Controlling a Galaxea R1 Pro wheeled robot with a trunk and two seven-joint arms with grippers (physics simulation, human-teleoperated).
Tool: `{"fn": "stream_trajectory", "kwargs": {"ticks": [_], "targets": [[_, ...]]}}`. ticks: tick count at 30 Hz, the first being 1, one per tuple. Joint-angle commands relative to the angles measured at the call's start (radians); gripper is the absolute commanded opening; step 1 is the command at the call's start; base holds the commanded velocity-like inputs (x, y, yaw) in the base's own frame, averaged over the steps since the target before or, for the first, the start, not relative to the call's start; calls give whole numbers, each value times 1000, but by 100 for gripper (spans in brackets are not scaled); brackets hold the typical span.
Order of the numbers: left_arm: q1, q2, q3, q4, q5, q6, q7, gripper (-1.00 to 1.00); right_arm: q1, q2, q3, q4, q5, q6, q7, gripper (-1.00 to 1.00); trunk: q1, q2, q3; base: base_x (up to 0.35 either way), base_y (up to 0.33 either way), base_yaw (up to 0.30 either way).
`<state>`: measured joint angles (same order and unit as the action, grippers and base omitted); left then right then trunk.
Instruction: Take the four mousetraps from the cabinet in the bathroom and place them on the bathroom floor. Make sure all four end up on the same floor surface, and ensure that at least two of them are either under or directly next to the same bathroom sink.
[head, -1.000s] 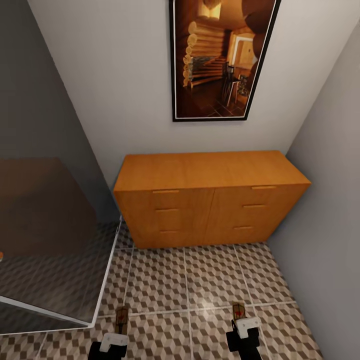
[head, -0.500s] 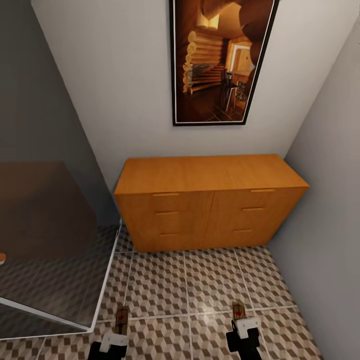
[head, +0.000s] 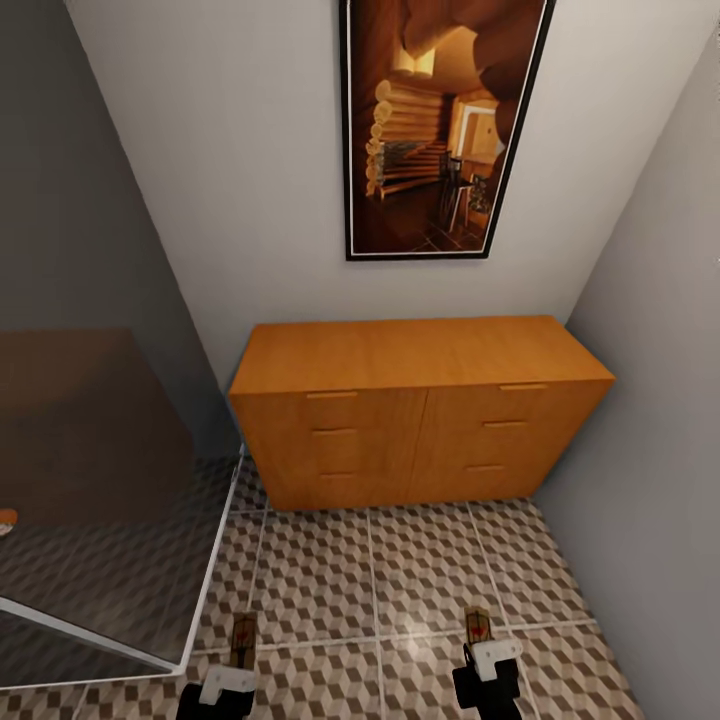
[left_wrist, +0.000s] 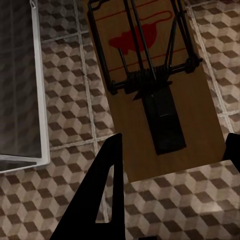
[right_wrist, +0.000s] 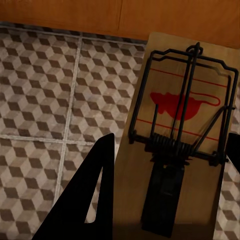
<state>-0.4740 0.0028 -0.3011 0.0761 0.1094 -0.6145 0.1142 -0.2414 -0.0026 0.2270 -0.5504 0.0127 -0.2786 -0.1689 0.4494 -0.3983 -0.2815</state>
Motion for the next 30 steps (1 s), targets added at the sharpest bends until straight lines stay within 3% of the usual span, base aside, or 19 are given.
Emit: {"fn": "stream_trajectory", "kwargs": {"ticks": [1,11,18,30], "targets": [[-2,-1,-9,4,8,-6,2,-100,-1,-1,5,1,0,-2,-4,-100,1,-2,0,0,0,0],[-2,-1,-9,4,7,-6,1,-100,-1,-1,4,1,0,-3,-4,-100,1,-2,16,0,0,0],[-2,21,-9,4,6,-2,-2,-100,-1,-1,4,1,0,-2,-4,-100,1,-2,27,0,0,0],[-2,23,-10,4,6,-2,-4,-100,-1,-2,3,1,0,-2,-4,-100,1,-2,46,0,0,0]]}}
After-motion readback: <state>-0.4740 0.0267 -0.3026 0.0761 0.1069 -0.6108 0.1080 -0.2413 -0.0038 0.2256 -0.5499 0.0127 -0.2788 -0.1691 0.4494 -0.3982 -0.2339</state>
